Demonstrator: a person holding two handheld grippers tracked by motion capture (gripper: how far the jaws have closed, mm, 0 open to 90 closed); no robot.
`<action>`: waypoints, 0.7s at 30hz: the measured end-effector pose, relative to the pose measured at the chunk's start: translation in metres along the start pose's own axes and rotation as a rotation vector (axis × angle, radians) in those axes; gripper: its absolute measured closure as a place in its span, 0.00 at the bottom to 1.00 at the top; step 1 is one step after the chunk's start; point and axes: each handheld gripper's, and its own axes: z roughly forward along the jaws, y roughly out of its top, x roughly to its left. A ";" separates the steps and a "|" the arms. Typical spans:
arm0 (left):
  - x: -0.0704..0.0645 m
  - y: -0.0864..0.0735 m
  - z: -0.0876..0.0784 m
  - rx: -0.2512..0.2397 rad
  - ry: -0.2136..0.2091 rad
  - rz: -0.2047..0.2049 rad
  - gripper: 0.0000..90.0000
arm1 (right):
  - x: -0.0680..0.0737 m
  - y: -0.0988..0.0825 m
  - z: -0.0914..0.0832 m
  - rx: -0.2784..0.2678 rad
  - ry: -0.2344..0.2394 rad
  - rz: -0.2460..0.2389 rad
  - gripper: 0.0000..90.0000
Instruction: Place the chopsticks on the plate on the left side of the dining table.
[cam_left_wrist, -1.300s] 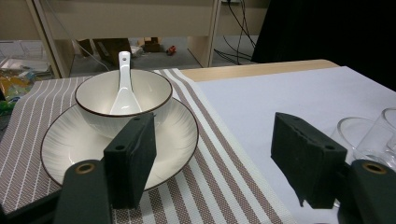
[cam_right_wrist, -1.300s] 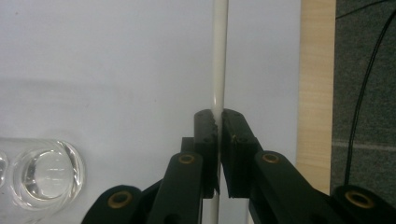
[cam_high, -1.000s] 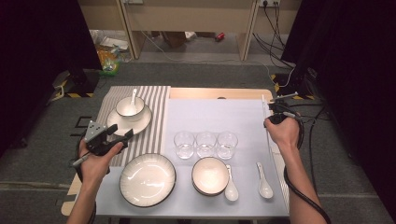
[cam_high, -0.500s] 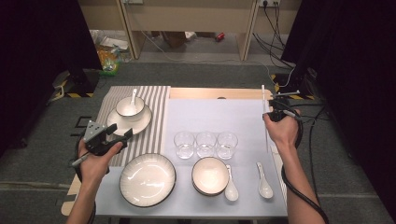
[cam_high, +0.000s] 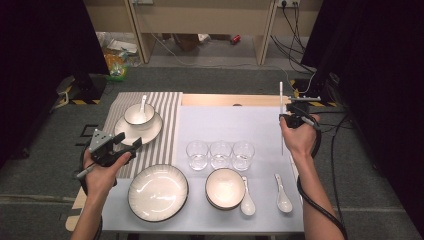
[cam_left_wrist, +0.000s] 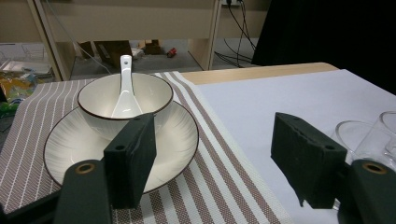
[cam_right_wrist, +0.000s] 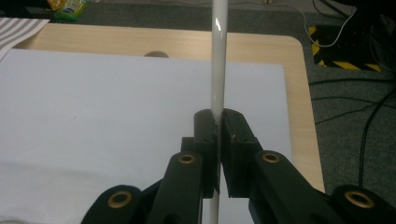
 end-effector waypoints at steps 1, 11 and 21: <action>0.000 0.000 0.000 0.000 0.000 0.000 0.34 | 0.000 0.000 0.000 0.000 0.000 0.000 0.95; 0.000 0.000 -0.001 0.000 0.003 0.000 0.34 | 0.009 0.003 0.000 -0.080 0.005 -0.013 0.95; 0.001 0.001 -0.002 -0.013 0.017 -0.003 0.35 | 0.016 0.004 0.001 -0.131 0.007 -0.018 0.95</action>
